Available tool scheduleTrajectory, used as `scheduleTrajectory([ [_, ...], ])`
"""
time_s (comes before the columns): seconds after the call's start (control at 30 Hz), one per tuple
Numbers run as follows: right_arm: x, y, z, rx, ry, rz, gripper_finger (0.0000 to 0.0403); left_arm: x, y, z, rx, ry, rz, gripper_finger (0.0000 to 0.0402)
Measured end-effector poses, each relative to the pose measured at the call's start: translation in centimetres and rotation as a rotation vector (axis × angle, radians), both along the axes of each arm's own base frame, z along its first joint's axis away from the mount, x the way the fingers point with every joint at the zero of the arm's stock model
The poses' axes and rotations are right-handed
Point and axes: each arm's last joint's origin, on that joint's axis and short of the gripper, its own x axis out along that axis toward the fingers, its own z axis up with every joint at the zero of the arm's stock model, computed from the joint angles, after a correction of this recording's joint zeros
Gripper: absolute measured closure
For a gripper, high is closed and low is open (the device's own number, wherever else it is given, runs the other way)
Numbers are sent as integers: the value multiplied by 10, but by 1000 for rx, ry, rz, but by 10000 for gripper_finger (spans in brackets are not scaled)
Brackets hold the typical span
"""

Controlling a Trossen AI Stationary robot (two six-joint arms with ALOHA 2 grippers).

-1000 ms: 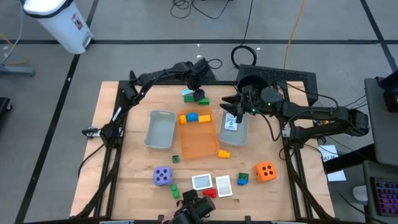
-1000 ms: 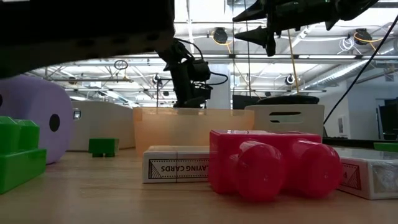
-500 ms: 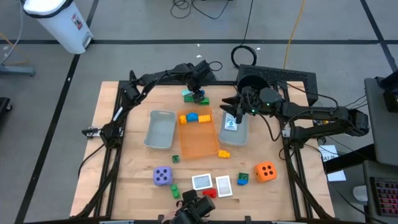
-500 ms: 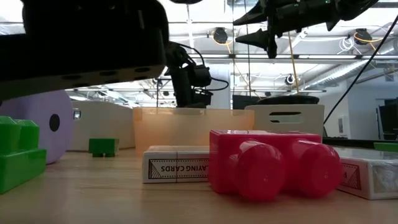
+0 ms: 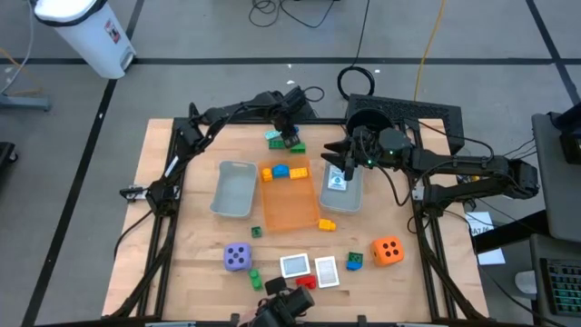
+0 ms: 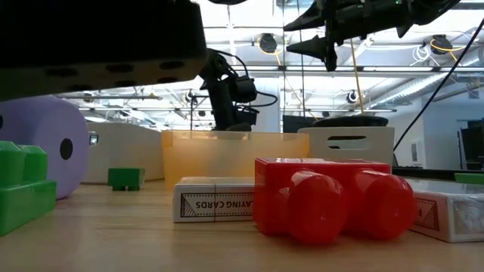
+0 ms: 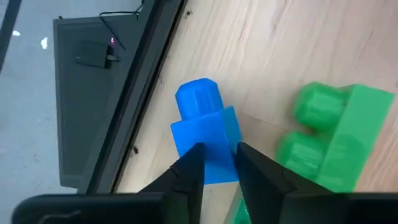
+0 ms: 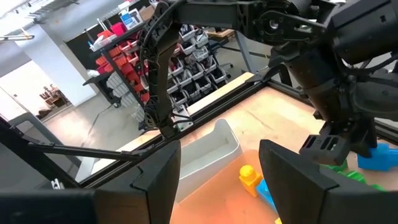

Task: Pick & Place Toys
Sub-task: Put the blue game piece block into the orange bin

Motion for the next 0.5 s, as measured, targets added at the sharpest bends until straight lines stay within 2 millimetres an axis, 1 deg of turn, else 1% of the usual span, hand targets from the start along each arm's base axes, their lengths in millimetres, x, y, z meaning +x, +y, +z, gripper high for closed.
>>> scheduleTrajectory([
  [0.2, 0, 0, 0, 15, -2, 1, 193, 1, -1, 0, -14, -8, 30, 348],
  [0.3, 0, 0, 0, 18, -3, 2, 193, 1, -2, -1, -20, -5, 40, 359],
  [0.4, 0, 0, 0, 19, -3, 3, 193, 1, -2, -1, -19, -6, 40, 353],
  [0.5, 0, 0, 0, 25, -4, 3, 193, 1, -2, 0, -41, -20, 17, 328],
])
